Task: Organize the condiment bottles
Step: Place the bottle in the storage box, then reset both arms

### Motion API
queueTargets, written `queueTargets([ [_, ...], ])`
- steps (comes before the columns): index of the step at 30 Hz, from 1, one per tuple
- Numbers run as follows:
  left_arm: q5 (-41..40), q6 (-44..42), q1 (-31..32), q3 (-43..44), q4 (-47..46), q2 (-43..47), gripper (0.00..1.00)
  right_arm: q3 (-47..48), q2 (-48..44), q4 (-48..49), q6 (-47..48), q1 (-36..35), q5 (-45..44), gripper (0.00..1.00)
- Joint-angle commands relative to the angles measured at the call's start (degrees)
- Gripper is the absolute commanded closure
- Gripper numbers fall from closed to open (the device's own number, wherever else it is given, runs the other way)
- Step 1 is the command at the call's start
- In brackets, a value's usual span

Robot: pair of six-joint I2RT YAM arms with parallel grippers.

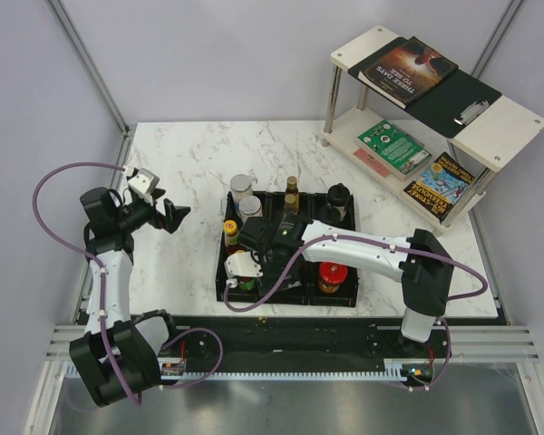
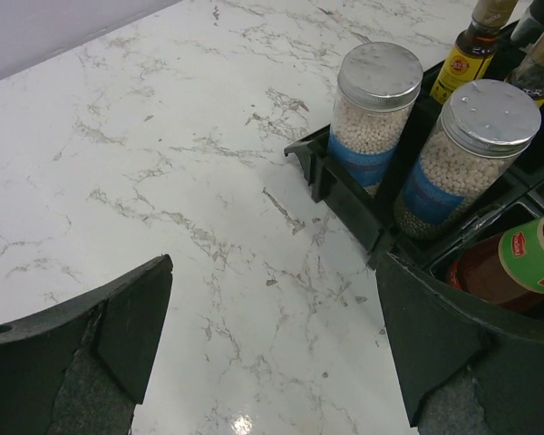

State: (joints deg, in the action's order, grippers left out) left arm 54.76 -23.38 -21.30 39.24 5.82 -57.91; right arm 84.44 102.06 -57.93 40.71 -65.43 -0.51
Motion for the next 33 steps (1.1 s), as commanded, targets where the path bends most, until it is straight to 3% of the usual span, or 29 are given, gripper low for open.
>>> queueTargets([
  [1,2.7,1.6,-0.4,-0.2,-2.1,0.6,0.01,0.5,-1.9,2.6,0.1,0.0,-0.9,0.06],
  [2,2.7,1.7,-0.5,-0.2,-2.1,0.6,0.01,1.0,-2.1,2.6,-0.1,0.1,-0.9,0.02],
  [13,4.6,0.7,-0.4,2.4,-0.1,0.2,0.01,9.4,-11.7,2.4,-1.6,1.5,-7.7,0.02],
  [17,7.3,-0.2,-0.5,8.5,8.9,-2.7,0.01,10.8,-19.0,9.0,-2.6,5.7,-13.5,0.02],
  [19,8.3,-1.2,-0.4,14.1,15.9,-5.4,0.01,10.5,-21.3,12.4,-3.8,10.1,-16.3,0.02],
  [22,8.0,-1.1,-0.5,19.2,19.3,-6.4,0.01,7.9,-25.8,21.3,-7.3,18.2,-18.2,0.02],
  [28,2.8,7.5,-0.5,22.3,11.4,-3.0,0.01,-5.0,-36.7,38.6,-11.9,30.8,-25.3,0.02],
  [33,-1.0,10.3,-0.6,30.5,12.7,-2.8,0.01,-9.9,-42.5,47.2,-18.6,45.5,-26.8,0.02],
])
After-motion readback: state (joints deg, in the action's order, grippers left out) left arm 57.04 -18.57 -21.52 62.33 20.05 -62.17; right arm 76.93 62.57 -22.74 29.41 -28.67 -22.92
